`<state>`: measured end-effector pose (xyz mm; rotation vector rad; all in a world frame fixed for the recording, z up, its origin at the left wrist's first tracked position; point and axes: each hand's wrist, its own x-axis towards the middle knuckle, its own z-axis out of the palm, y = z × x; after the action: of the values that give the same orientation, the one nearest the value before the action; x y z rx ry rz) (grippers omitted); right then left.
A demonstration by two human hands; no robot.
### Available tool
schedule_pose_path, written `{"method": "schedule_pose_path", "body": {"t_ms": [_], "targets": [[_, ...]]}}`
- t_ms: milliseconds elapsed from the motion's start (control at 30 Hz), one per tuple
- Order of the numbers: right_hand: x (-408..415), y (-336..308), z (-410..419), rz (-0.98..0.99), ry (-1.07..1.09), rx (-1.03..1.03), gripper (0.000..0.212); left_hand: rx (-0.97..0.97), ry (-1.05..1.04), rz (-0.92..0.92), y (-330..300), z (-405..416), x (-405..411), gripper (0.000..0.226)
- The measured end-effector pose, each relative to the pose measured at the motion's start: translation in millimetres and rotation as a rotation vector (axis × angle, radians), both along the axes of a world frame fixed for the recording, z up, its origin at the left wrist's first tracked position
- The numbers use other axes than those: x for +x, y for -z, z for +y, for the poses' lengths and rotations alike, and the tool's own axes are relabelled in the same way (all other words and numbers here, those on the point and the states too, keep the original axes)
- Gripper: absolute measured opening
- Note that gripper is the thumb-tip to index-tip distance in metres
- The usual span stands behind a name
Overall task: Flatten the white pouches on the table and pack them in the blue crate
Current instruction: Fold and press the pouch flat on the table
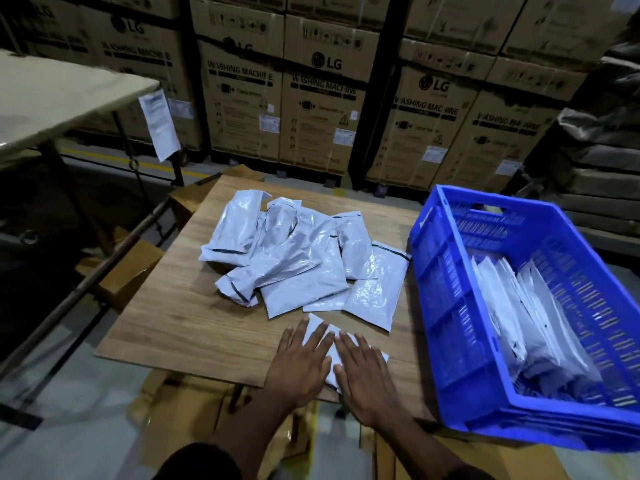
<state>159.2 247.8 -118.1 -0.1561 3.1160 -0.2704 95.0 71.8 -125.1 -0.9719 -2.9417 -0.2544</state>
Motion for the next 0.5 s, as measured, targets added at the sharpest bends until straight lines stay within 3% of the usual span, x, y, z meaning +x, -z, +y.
{"method": "schedule_pose_path", "body": {"t_ms": [400,500], "targets": [[3.7,-10.7,16.0,-0.085,-0.152,0.066,0.07,0.005,-0.033,-0.063,-1.8,-1.3,3.4,0.055],[16.0,-15.8,29.4,0.004,-0.246,0.143,0.064,0.008,-0.038,-0.076,-1.8,-0.8,-0.1,0.056]]}}
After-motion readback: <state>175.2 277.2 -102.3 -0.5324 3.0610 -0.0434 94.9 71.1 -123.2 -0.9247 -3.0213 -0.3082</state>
